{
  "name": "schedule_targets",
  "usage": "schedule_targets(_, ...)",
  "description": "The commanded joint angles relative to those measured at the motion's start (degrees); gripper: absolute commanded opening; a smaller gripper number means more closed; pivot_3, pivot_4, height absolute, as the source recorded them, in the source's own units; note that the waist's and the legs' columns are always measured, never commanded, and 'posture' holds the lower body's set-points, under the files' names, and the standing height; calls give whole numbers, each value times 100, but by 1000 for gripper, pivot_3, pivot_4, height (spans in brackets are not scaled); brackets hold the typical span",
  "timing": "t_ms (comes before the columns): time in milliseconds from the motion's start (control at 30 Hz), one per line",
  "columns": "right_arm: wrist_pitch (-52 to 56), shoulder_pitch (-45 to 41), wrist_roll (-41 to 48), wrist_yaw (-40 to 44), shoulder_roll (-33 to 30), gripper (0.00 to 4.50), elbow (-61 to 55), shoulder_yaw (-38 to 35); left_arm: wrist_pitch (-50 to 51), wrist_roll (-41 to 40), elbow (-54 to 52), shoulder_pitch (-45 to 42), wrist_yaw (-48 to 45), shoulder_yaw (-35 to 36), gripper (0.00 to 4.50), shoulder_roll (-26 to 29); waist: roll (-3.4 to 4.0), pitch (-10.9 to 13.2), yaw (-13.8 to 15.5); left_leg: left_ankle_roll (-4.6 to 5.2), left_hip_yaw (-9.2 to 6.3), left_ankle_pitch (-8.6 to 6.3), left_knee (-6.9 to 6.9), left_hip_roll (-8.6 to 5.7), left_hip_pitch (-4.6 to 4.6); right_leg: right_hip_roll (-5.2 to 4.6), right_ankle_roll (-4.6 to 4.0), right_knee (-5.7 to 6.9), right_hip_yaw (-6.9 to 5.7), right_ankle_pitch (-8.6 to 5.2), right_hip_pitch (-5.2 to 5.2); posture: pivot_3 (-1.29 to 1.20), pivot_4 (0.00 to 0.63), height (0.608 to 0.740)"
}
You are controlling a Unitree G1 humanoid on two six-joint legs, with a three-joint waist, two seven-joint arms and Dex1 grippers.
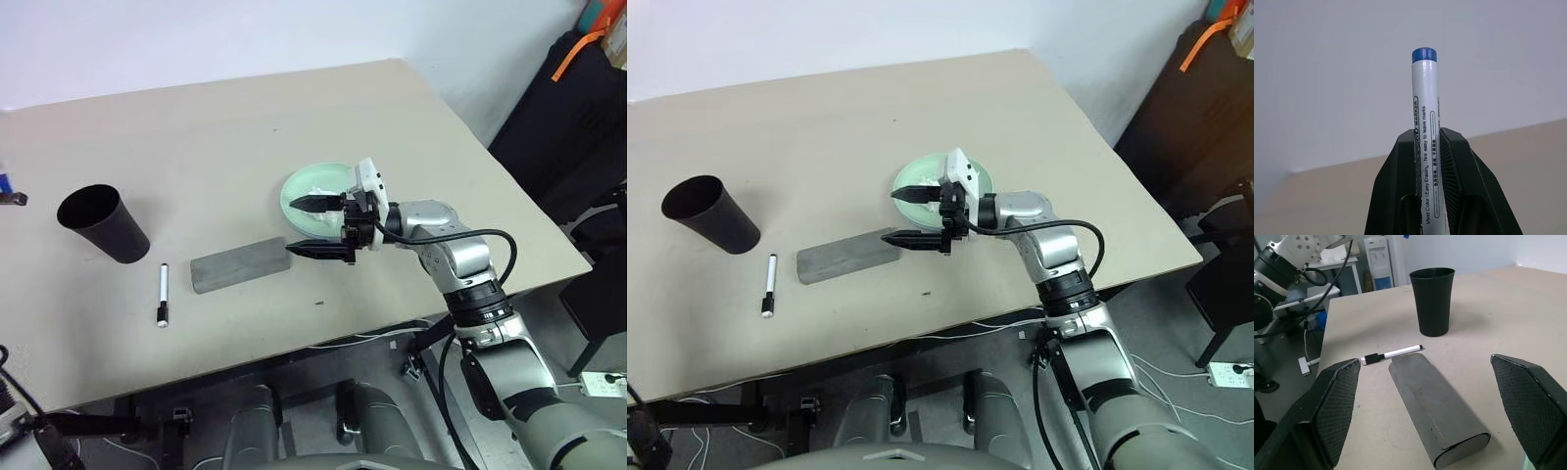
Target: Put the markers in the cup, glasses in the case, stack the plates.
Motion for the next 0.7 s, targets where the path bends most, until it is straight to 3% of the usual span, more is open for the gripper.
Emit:
schedule_targets(33,-122,-62,-16,-171,24,4483,-190,-78,-406,-11,232,-164,-228,-236,262,-85,0,0,-2,1,0,0,4,0,0,0,0,4,0,0,1,0,150,735)
schedule_targets(333,-151,59,-123,-449,-110,4483,-318,-112,-1171,422,1149,-176,-387,-840,262,-339,-1,0,-9,6,1,4,16,1,2,4,1,15,7,0,0,0,150,735)
schedule_targets(700,-216,146,-212,-597,-258,4483,-408,-98,-1273,494,1375,14,-288,-953,262,-462,-1,0,-8,4,2,2,19,1,6,3,0,23,10,0,0,0,150,735)
